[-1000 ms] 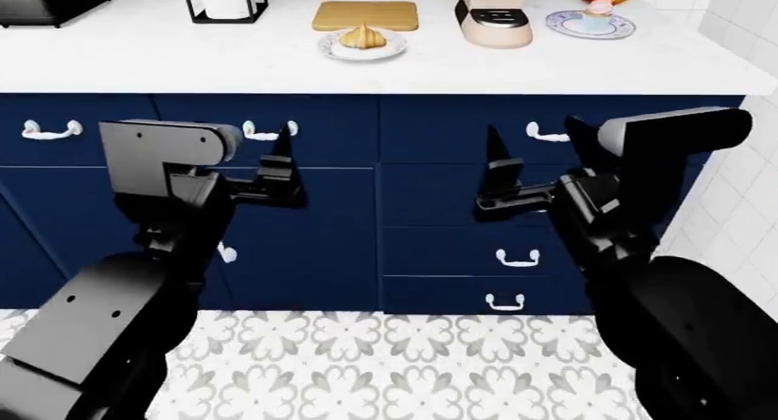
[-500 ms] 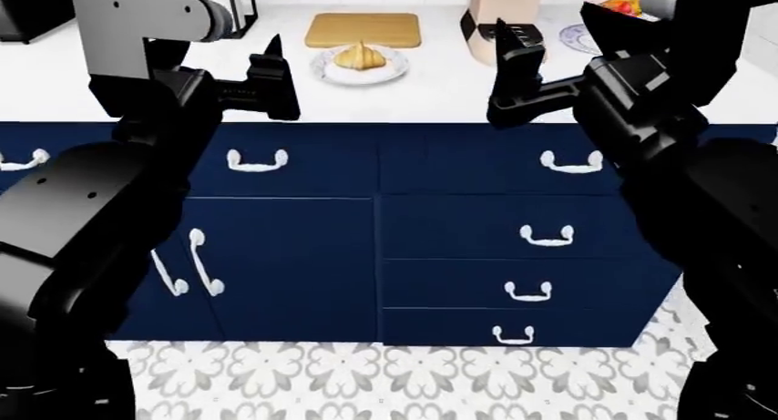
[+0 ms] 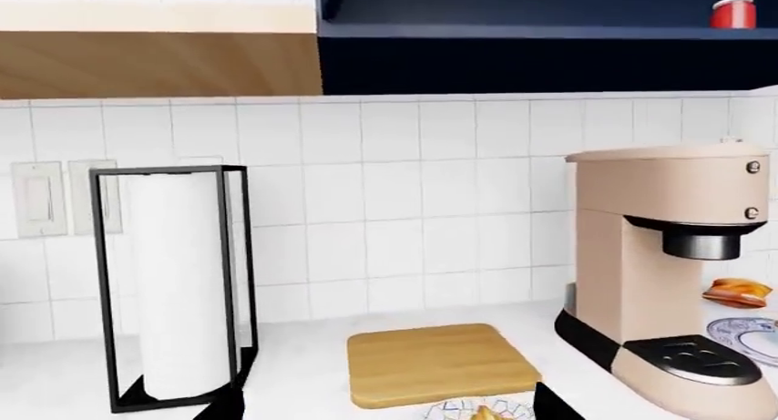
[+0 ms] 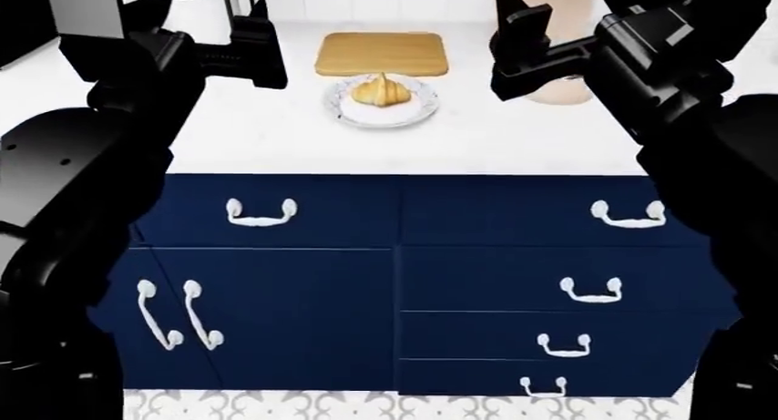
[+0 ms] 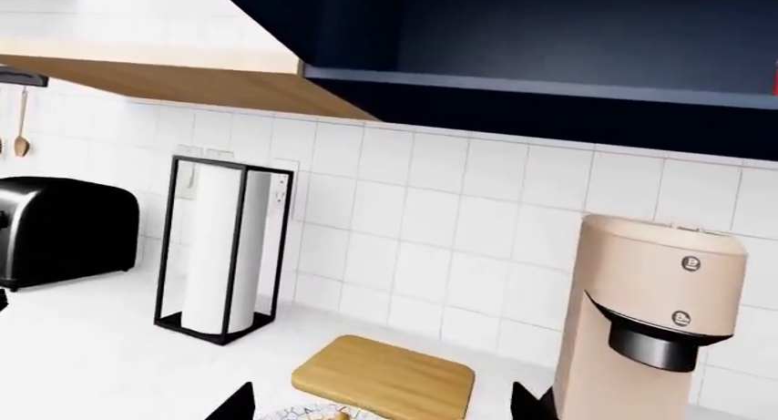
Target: From the different types of pastries on the counter, select a croissant and place it on the cutting board. Then retrieve a jar of jam from the cabinet and place it alongside the croissant on the cutting board.
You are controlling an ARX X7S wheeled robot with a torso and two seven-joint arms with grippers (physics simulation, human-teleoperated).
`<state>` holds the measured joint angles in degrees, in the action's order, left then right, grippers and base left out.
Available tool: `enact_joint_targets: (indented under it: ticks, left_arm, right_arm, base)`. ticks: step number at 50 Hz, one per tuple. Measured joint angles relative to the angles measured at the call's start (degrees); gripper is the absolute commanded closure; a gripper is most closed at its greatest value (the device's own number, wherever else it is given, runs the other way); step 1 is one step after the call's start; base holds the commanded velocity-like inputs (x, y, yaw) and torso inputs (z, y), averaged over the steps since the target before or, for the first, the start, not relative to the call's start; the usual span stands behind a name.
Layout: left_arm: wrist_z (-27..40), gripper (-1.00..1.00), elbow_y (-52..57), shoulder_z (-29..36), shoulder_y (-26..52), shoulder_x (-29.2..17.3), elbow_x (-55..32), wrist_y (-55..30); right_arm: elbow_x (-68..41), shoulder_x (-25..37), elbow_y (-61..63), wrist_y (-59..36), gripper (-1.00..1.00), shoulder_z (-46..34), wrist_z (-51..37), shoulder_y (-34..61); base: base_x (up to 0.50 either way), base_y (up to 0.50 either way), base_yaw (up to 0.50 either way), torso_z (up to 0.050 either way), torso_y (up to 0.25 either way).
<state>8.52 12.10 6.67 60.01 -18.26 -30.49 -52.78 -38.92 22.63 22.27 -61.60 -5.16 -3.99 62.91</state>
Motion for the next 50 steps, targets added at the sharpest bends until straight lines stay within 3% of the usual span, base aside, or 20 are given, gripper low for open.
enact_joint_targets:
  ticks: [28,41,50]
  left_arm:
    - [-1.38,-1.00,0.06,1.77,4.36,-1.73,-2.38,-5.43]
    - [-3.85,-1.00,-2.85,2.28,12.79,-4.04,-6.40,-15.47]
    - [-3.16,-1.00,-1.94,-1.59,17.76,-4.19,-11.78,-26.02]
  right_arm:
    - [0.08,1.07,-3.50,0.14,-1.00,-1.45,1.40,2.92]
    - [4.97,-2.43,-29.56,4.76,-1.00,-9.05,10.60,16.91]
    - [8.43,-4.08,-47.31,7.15,-1.00,-13.78,16.99,27.15]
  base:
    - [0.49,0.12,0.00,0.000,0.001]
    - [0.50,0.14,0.00,0.000,0.001]
    - [0.50,0.05,0.00,0.000,0.001]
